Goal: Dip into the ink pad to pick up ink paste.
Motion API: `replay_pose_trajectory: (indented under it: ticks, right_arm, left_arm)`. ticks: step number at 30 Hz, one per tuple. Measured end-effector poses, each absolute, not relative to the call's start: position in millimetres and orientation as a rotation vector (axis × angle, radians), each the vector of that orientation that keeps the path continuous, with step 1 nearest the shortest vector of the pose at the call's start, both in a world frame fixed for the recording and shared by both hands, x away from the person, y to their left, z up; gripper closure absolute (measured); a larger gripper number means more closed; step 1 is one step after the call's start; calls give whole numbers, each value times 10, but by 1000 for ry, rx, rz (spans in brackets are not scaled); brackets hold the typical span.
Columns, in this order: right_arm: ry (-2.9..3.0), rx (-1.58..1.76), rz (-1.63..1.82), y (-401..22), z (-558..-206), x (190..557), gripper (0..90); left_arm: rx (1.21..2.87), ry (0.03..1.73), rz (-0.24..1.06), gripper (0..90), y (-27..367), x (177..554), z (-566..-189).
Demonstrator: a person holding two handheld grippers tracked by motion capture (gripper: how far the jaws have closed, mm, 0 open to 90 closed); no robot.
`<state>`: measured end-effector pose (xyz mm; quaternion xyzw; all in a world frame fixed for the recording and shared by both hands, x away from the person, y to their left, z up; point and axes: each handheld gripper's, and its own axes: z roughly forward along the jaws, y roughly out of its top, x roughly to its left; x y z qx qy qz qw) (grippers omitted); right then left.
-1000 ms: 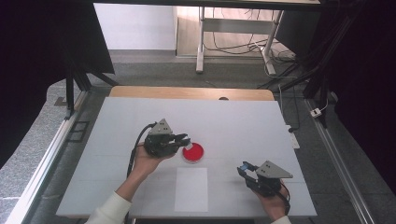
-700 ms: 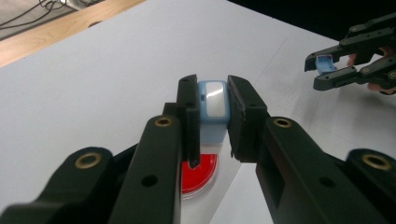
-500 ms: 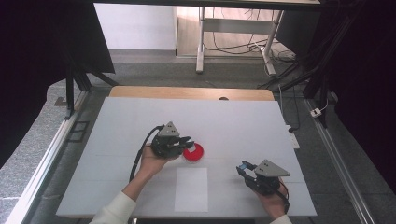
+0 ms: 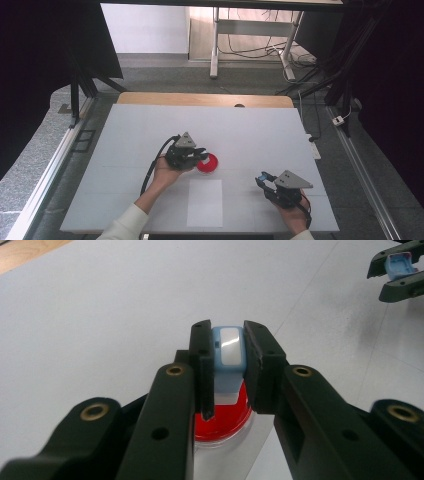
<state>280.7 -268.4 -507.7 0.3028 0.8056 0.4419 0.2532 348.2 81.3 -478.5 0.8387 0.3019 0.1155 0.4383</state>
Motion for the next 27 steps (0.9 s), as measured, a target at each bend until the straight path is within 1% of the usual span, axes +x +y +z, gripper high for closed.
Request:
replay_pose_trajectory:
  ticks: [5, 20, 27]
  right_arm:
    - [2187, 834, 1197, -2703, -5078, 2797, 646]
    - [2183, 840, 1189, -2734, -5084, 2788, 646]
    - [2183, 837, 1190, -2734, -5083, 2787, 646]
  left_arm:
    - [2106, 739, 322, 754, 759, 3495, -4820]
    - [2135, 754, 319, 755, 702, 3581, -4951]
    - [2137, 754, 325, 755, 701, 3578, -4957]
